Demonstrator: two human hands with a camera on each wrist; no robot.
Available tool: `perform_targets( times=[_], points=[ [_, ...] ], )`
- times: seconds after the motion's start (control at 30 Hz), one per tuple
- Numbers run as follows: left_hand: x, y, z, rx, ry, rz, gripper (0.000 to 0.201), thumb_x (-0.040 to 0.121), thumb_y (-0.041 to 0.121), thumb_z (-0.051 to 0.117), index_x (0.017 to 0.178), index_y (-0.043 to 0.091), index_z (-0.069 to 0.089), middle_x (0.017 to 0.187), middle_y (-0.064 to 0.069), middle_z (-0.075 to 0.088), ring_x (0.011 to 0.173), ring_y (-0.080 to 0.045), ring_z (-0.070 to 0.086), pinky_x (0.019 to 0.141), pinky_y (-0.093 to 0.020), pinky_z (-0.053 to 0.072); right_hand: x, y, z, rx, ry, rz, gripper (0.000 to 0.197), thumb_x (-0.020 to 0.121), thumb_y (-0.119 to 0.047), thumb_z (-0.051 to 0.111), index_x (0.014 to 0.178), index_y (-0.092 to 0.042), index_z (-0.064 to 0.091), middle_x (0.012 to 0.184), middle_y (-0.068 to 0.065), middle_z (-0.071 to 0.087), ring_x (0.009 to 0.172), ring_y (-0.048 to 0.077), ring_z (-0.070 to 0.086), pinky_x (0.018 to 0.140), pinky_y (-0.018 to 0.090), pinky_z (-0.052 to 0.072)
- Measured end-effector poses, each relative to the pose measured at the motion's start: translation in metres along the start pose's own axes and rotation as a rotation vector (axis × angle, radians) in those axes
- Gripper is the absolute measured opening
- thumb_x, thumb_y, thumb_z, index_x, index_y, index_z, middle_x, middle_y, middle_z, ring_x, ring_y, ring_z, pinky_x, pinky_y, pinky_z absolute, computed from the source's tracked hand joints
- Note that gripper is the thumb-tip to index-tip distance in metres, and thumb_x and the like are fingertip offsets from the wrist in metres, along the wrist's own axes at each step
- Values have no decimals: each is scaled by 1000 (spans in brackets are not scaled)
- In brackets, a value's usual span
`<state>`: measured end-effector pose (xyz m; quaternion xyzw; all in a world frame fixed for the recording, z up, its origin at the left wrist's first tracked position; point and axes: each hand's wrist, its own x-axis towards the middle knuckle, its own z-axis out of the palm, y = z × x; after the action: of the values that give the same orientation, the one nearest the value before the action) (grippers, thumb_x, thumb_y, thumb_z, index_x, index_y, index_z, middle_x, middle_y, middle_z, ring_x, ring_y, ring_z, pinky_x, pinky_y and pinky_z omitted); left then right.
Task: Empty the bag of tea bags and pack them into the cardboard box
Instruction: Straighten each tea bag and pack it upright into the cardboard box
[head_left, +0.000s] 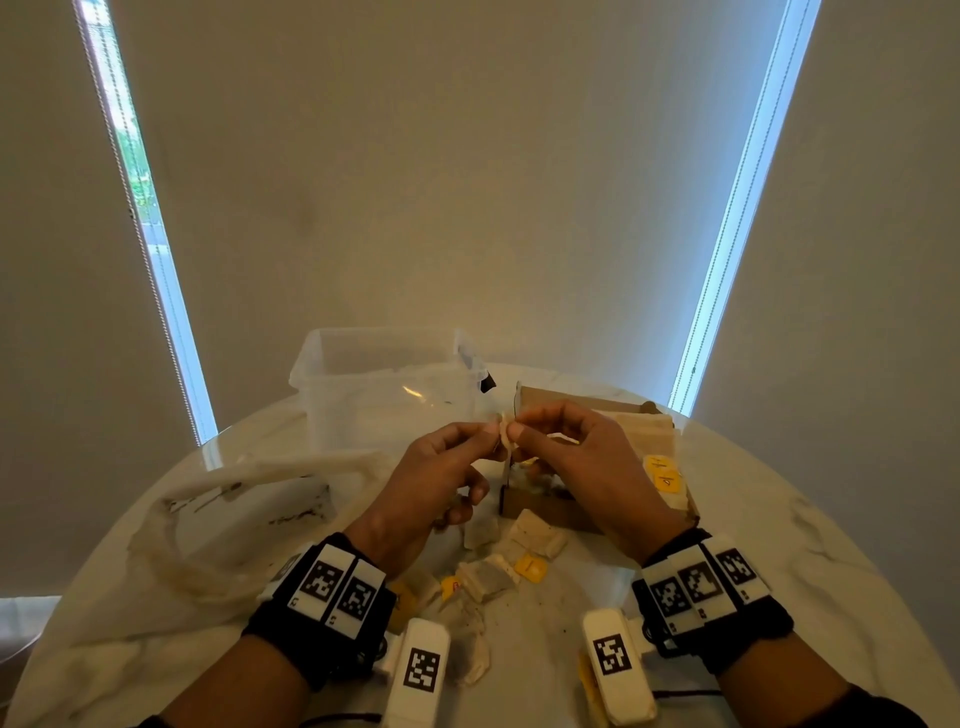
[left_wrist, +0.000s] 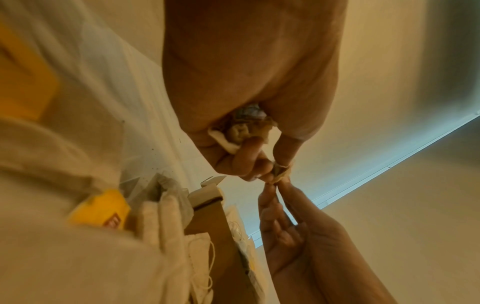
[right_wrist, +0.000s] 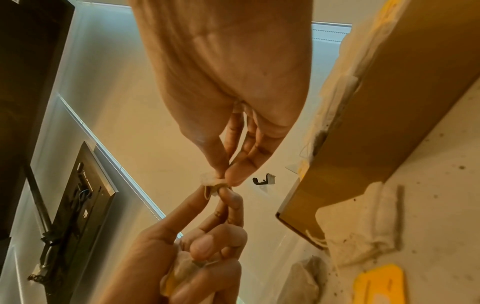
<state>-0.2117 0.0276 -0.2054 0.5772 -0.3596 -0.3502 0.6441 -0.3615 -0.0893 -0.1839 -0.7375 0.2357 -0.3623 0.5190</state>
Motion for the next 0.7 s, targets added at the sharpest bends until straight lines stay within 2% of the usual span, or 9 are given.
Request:
perform_targets(
  times=[0.1,0.17,0.23,0.33,0.37,0.43,0.5,0.6,0.7],
  points=[
    [1,-2,-2,1,18,2,34,99,53,69,119,26,74,111,-8,78,63,-20,50,43,-24,28,-2,-3,1,48,-68,17,16,102,-23,70,115,-20,80,104,-2,82,94,14,80,78,24,63],
    [1,-2,-3,0,47,-6,35,98,54,69,119,26,73,108,-8,79,63,-21,49,43,-25,29,-4,-7,2,89,-106,36,20,102,-27,70,116,-18,80,105,-2,83,98,13,79,80,22,62],
    [1,-2,-3,-1,54,-3,35,99,53,69,118,24,73,106,-5,79,62,-19,49,44,-25,29,-4,-8,2,66,-103,13,23,99,-31,72,115,-17,80,105,-1,83,99,14,79,84,26,64],
    [2,-3,-1,-9,63,-6,32,101,48,67,116,20,73,104,0,79,61,-17,50,44,-25,28,-2,-7,1,26,-30,15,19,97,-29,77,109,-14,80,96,2,83,94,23,81,87,42,66],
    [2,-2,-1,-17,68,-12,32,102,47,67,116,18,73,104,1,79,61,-16,50,44,-24,28,-2,-8,-1,18,-7,27,17,97,-28,77,106,-14,81,94,2,83,92,24,81,86,43,67],
    [2,0,0,-47,75,-23,32,104,45,65,117,16,70,107,1,78,61,-15,52,45,-24,26,3,-15,-9,-31,25,14,15,96,-30,78,102,-17,82,93,-1,83,90,18,81,83,38,67],
    [0,1,1,-92,79,-44,34,104,47,63,120,17,67,111,0,77,61,-14,53,48,-26,25,12,-29,-23,-182,23,-17,16,93,-38,80,98,-22,83,89,-6,82,83,11,78,76,32,64],
    [-1,3,1,-122,84,-59,38,104,52,61,124,21,63,113,-1,74,59,-13,51,48,-26,24,34,-49,-39,-596,-80,-21,21,89,-48,82,89,-27,84,79,-8,79,76,8,74,67,23,52],
    [-2,5,1,-86,61,-21,31,104,51,63,126,30,63,114,-2,72,57,-10,48,48,-27,25,53,-63,-43,-781,-193,0,24,90,-47,81,85,-24,85,76,-6,79,74,9,73,66,23,52]
  ],
)
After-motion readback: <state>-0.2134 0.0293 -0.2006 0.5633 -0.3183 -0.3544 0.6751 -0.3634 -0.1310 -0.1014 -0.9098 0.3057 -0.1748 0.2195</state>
